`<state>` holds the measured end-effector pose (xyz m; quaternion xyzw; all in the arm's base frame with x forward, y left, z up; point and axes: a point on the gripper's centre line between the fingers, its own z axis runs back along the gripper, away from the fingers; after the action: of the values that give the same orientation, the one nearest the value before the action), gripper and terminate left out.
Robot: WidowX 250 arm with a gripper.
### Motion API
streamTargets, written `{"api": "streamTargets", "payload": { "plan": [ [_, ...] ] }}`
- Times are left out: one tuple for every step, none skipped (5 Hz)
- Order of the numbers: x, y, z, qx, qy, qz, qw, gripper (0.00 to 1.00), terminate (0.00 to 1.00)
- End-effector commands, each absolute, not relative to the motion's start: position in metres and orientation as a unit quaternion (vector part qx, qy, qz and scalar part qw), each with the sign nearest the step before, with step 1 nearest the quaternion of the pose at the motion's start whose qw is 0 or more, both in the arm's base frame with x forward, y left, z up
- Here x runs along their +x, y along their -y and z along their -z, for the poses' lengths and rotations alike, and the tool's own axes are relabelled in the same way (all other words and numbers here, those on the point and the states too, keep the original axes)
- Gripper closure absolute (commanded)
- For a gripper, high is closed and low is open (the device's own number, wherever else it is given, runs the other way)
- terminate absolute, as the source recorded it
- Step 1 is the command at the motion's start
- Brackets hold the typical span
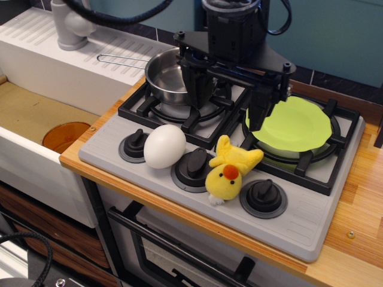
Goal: Put stuffedduck on plate and egg in pot or pan on stove
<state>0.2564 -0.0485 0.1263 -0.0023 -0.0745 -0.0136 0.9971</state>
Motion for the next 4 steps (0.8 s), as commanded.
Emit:
{"api": "streamTargets", "payload": {
  "plan": [
    [0.256,0.048,-0.126,-0.002,0.074,0.014,0.997,0.0,0.0],
    [0.259,0.051,-0.11,-0.007,0.092,0.015,0.996,0.0,0.0],
    [0.262,0.053,-0.094,-0.014,0.108,0.019,0.994,0.0,0.0],
    [0.264,0.054,-0.083,-0.015,0.12,0.022,0.992,0.0,0.0]
  ]
}}
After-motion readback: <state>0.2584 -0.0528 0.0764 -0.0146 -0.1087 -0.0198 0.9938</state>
